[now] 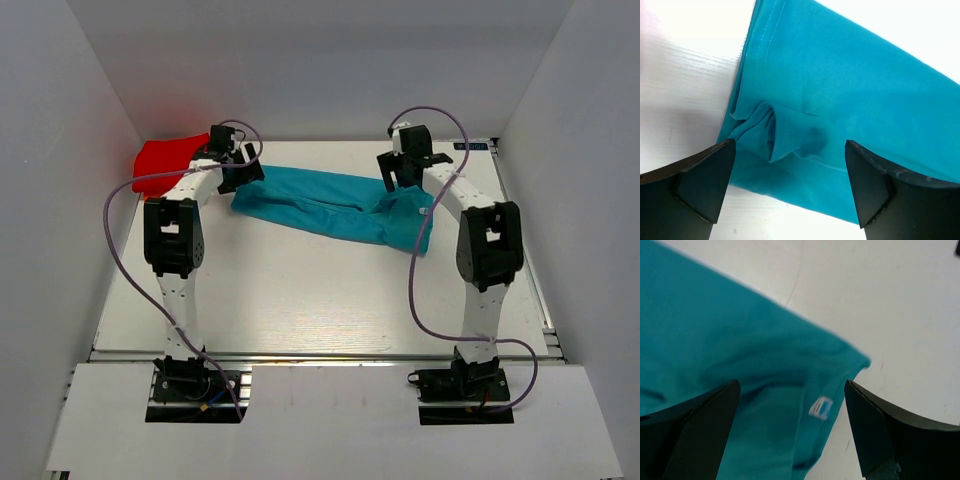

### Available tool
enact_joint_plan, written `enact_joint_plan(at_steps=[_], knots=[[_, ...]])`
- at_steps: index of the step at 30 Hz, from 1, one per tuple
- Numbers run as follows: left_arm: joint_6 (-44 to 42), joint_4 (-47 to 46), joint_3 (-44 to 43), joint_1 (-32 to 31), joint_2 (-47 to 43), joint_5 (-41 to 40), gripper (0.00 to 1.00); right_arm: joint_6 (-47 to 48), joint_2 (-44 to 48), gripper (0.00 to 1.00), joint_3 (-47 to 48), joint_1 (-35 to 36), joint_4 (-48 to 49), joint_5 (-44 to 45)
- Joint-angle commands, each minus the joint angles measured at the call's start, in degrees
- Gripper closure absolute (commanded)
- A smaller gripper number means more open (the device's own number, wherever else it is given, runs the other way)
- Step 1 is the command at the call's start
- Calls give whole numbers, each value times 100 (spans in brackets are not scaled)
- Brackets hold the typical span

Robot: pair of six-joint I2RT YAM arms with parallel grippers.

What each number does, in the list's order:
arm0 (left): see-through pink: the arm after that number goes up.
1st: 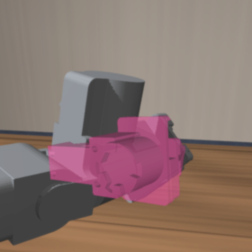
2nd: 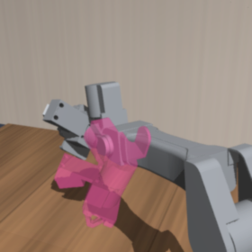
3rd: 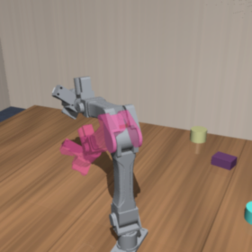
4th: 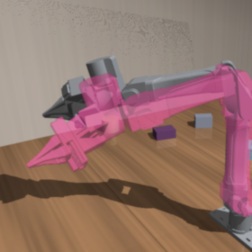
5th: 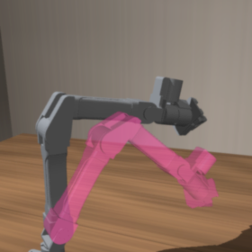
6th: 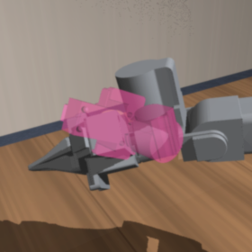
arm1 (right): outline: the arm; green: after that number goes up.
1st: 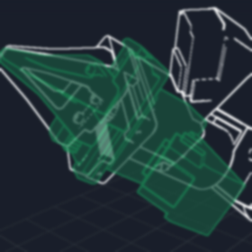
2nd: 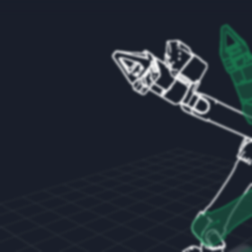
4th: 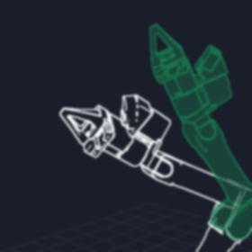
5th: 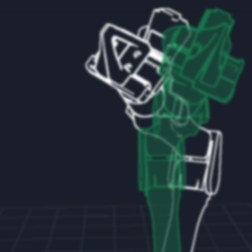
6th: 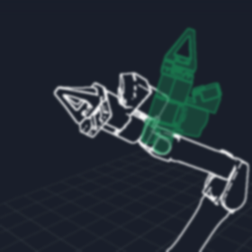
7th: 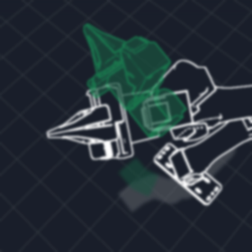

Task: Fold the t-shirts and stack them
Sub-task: Fold the other side of the tshirt into a rectangle

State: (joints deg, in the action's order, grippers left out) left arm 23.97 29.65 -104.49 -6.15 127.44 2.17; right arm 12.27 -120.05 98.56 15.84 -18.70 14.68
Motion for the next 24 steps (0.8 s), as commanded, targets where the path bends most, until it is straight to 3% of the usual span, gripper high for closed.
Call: enact_joint_plan(at_steps=[1, 6, 11, 18, 24], knots=[[-182, 14, 34, -53, -694, 46, 0, -838, 938, 10, -555, 51, -459, -755], [-295, -187, 349, -105, -878, 713, 0, -1070, 1457, 10, -1627, 86, -363, -1815], [-419, -240, 753, -105, -1089, 934, 0, -1024, 1318, 10, -1779, 183, -240, -3233], [-419, -557, 1633, -105, -1810, 872, 0, -1368, 606, 10, -1165, 262, 120, -3384], [-533, -311, 1695, -105, -1933, 679, 0, -1737, -613, 10, 422, 262, 297, -3296]])
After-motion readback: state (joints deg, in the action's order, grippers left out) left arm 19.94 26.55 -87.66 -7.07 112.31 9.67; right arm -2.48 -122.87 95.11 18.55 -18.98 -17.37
